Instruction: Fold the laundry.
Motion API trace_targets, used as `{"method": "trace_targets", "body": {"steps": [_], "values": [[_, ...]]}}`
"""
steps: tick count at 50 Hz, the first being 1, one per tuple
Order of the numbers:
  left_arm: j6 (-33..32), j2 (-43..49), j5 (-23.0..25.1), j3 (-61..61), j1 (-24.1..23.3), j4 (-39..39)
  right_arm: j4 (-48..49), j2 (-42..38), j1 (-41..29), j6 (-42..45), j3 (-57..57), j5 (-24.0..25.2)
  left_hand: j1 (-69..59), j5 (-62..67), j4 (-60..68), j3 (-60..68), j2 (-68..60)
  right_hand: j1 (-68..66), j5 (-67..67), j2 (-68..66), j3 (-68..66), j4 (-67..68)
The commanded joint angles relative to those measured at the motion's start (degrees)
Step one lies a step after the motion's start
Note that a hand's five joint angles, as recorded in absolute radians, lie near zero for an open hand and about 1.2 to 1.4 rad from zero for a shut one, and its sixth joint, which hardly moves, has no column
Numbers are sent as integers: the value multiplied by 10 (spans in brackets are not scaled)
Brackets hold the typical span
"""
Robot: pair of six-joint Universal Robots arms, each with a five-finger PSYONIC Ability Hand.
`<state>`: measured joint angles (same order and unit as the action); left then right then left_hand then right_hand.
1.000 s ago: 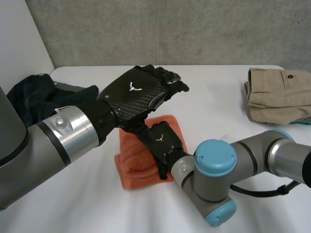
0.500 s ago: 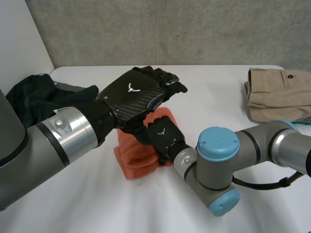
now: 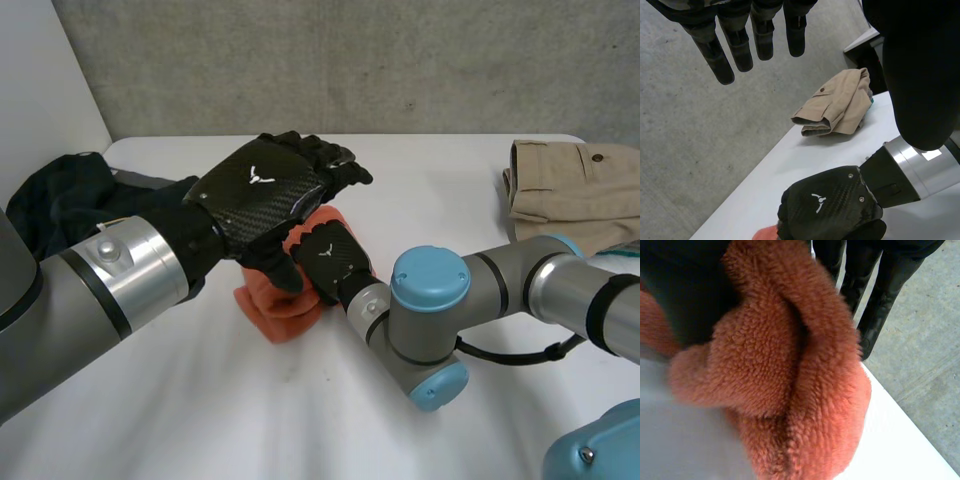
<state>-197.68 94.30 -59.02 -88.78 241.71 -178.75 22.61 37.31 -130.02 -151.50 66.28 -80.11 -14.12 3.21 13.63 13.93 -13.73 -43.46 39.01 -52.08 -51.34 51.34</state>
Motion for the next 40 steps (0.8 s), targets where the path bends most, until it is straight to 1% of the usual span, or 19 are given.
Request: {"method": "trace_targets", "body": {"steps": [1, 6, 7, 10, 13, 16, 17, 20, 22, 24, 29, 30, 33, 34, 37, 40], "values": [[10, -2, 1, 0, 9, -2, 0, 6, 20, -1, -5, -4, 12, -3, -7, -10, 8, -365, 310, -279, -287, 287], [11, -10, 1, -1, 16, -2, -3, 53, 71, 2, 18, -6, 12, -3, -7, -10, 8, -365, 310, -279, -287, 287], [11, -11, 1, -1, 17, -2, -3, 69, 98, 7, 30, 0, 12, -3, -7, -10, 8, -365, 310, -279, -287, 287], [11, -12, 1, -3, 24, -1, 0, 87, 132, 10, 40, 7, 12, -3, -7, -10, 8, -365, 310, -279, -287, 287], [12, -13, 2, -3, 25, -2, 6, 104, 162, 13, 44, 28, 12, -3, -7, -10, 8, -365, 310, -279, -287, 287], [12, -14, 2, -3, 25, -2, 17, 114, 191, 15, 37, 75, 12, -3, -7, -10, 8, -365, 310, -279, -287, 287], [13, -13, 2, -3, 25, -2, 24, 116, 197, 14, 34, 84, 12, -3, -7, -10, 8, -365, 310, -279, -287, 287], [19, -13, 2, -3, 25, -2, 66, 131, 218, 5, 11, 113, 12, -3, -7, -10, 8, -365, 310, -279, -287, 287], [23, -13, 2, -2, 25, -3, 98, 138, 234, 0, -11, 114, 12, -3, -7, -10, 8, -365, 310, -279, -287, 287], [26, -13, 2, -2, 25, -3, 111, 139, 247, -6, -32, 116, 12, -3, -7, -10, 8, -365, 310, -279, -287, 287], [26, -15, 2, -2, 24, -3, 115, 139, 295, -37, -107, 115, 12, -3, -7, -10, 8, -365, 310, -279, -287, 287], [26, -16, 2, -2, 24, -3, 115, 138, 315, -48, -131, 117, 12, -3, -7, -10, 8, -365, 310, -279, -287, 287], [26, -18, 2, -2, 24, -3, 116, 138, 345, -62, -153, 118, 12, -3, -7, -10, 8, -365, 310, -279, -287, 287], [26, -23, 2, -2, 25, -3, 116, 138, 368, -70, -163, 124, 12, -3, -7, -10, 8, -365, 310, -279, -287, 287], [26, -25, 2, -2, 25, -3, 123, 137, 395, -82, -166, 137, 12, -3, -7, -10, 8, -365, 310, -279, -287, 287], [27, -25, 2, -3, 24, -3, 125, 130, 427, -95, -164, 166, 12, -3, -7, -10, 8, -365, 310, -279, -287, 287]]}}
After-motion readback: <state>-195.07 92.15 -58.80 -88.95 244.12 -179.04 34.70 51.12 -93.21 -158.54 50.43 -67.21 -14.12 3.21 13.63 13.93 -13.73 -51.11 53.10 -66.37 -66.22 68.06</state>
